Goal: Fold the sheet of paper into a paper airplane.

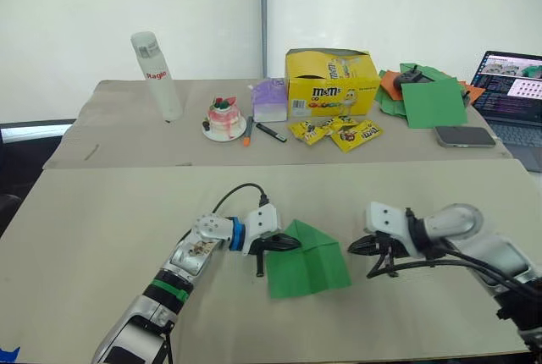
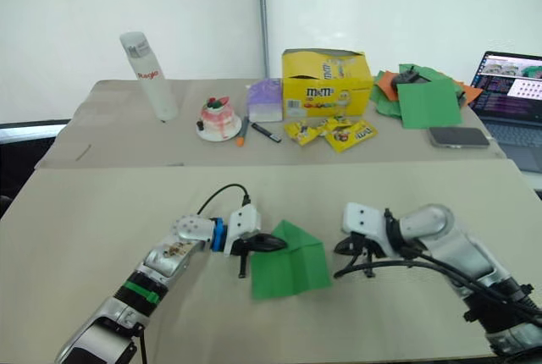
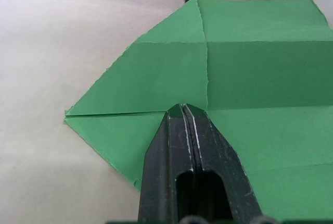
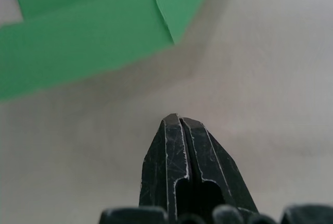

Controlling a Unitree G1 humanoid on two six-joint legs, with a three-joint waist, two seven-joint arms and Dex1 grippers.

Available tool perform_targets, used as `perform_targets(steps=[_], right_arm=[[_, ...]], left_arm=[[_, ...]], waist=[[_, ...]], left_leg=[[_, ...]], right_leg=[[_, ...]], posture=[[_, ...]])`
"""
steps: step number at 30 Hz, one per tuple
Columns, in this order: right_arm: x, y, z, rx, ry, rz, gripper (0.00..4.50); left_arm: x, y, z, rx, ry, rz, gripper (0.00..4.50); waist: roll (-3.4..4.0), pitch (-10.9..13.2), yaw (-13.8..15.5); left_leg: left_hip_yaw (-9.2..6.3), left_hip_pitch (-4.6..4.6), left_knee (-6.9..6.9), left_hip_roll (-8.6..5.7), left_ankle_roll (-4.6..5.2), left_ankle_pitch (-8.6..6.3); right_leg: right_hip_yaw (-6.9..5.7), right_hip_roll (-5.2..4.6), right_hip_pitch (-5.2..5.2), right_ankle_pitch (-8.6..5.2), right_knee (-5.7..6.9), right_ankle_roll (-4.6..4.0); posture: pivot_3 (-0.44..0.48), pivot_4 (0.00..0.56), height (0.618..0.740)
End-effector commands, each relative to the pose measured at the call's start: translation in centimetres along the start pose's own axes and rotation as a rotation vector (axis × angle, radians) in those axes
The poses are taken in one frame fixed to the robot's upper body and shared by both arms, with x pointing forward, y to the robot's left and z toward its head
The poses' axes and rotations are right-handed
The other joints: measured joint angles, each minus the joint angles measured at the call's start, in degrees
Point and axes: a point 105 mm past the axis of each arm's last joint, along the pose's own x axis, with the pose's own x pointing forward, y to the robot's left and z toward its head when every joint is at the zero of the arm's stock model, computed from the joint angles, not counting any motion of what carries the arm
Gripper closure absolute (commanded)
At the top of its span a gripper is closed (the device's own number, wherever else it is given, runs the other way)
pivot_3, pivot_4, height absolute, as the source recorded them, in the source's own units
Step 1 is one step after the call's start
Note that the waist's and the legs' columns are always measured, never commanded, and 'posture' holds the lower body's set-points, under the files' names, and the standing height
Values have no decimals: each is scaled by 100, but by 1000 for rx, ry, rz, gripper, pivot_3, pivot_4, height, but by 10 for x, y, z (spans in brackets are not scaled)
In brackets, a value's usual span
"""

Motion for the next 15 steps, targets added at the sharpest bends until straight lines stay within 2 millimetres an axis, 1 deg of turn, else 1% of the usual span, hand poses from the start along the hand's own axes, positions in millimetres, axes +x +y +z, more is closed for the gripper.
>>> perform_targets(steps=[1,4,8,10,13,15], right_arm=[[3,7,24,23,-153,31,4472],[6,7,41,78,-261,44,4472],[15,9,59,133,-352,76,4472],[22,9,63,138,-364,85,4472],[35,8,64,145,-359,83,4472],[45,5,65,181,-385,74,4472]], left_arm=[[-3,2,-8,-18,33,3,4500],[-5,3,-8,-18,39,6,4500],[-8,5,-9,-23,43,15,4500],[-10,5,-9,-22,46,17,4500],[-12,7,-7,-21,45,22,4500],[-15,9,-6,-18,44,40,4500]], waist=[[-1,0,0],[0,0,0],[0,0,0],[1,-1,-2],[2,-1,-5],[2,-1,-8]], left_leg=[[-1,0,-1,0,0,0],[-2,0,0,0,0,0],[-4,0,-1,1,0,0],[-5,0,-2,1,0,0],[-5,0,-2,0,0,0],[-5,0,-2,0,-1,0]], right_leg=[[0,0,-1,0,0,0],[0,-2,-1,0,0,-1],[0,0,-1,1,-1,-2],[0,1,-2,1,0,-3],[0,1,-4,2,0,-3],[0,1,-5,2,0,-3]], posture=[[0,150,740],[0,150,740],[0,150,740],[0,150,740],[0,150,740],[0,150,740]])
